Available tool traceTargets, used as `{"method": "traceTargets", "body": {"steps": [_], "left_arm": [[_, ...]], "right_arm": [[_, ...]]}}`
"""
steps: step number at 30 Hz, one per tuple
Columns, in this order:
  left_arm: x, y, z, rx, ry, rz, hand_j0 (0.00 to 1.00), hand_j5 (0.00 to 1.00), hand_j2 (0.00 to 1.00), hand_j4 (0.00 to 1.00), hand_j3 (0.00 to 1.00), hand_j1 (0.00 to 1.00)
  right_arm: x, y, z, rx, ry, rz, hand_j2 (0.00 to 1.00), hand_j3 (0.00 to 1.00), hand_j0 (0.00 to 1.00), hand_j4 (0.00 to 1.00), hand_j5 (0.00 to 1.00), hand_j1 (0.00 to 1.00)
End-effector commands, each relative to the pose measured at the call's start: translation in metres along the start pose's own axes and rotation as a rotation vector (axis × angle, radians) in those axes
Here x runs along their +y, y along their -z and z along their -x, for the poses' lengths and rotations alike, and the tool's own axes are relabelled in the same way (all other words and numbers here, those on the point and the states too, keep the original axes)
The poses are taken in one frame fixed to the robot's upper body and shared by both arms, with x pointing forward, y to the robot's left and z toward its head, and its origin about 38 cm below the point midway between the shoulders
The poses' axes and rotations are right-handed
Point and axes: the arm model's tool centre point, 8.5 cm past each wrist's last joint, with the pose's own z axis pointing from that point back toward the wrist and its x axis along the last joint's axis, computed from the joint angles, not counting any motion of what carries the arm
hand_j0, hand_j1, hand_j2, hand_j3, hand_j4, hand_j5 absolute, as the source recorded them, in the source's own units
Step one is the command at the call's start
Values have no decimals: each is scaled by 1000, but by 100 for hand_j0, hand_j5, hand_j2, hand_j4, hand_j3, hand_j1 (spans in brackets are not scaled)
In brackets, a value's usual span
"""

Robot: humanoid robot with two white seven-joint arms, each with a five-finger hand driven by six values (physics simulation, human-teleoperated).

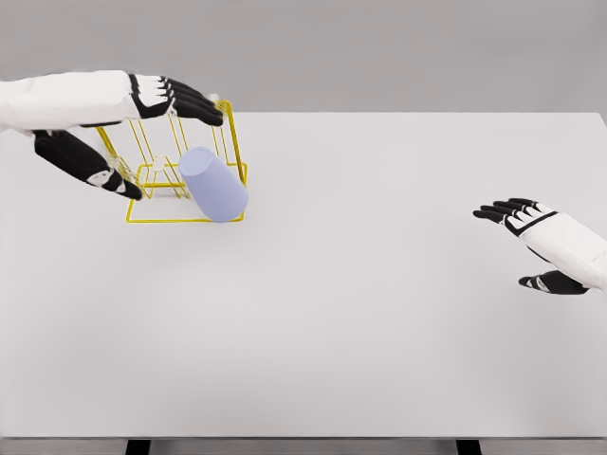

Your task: Place the cup on the cup holder with both arms

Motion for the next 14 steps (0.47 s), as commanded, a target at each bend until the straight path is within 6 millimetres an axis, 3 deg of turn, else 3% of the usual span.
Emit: {"method": "traceTargets", "body": {"steps": [1, 3, 4, 11, 14], "left_arm": [[6, -9, -18, -81, -129, -86, 100, 100, 100, 100, 100, 100], [-33, -7, -7, -117, -332, -113, 100, 100, 100, 100, 100, 100], [-43, -7, -4, -115, -363, -110, 100, 100, 100, 100, 100, 100], [-105, -6, 8, -91, -525, -79, 100, 100, 100, 100, 100, 100], [-120, -7, 11, -77, -559, -69, 100, 100, 100, 100, 100, 100]], "right_arm": [[0, 0, 0, -3, 6, 3, 100, 100, 100, 100, 100, 100], [0, 0, 0, -3, 6, 3, 100, 100, 100, 100, 100, 100], [0, 0, 0, -3, 6, 3, 100, 100, 100, 100, 100, 100], [0, 1, 0, -3, 7, 1, 100, 100, 100, 100, 100, 100], [0, 1, 0, -3, 7, 2, 100, 100, 100, 100, 100, 100]]}}
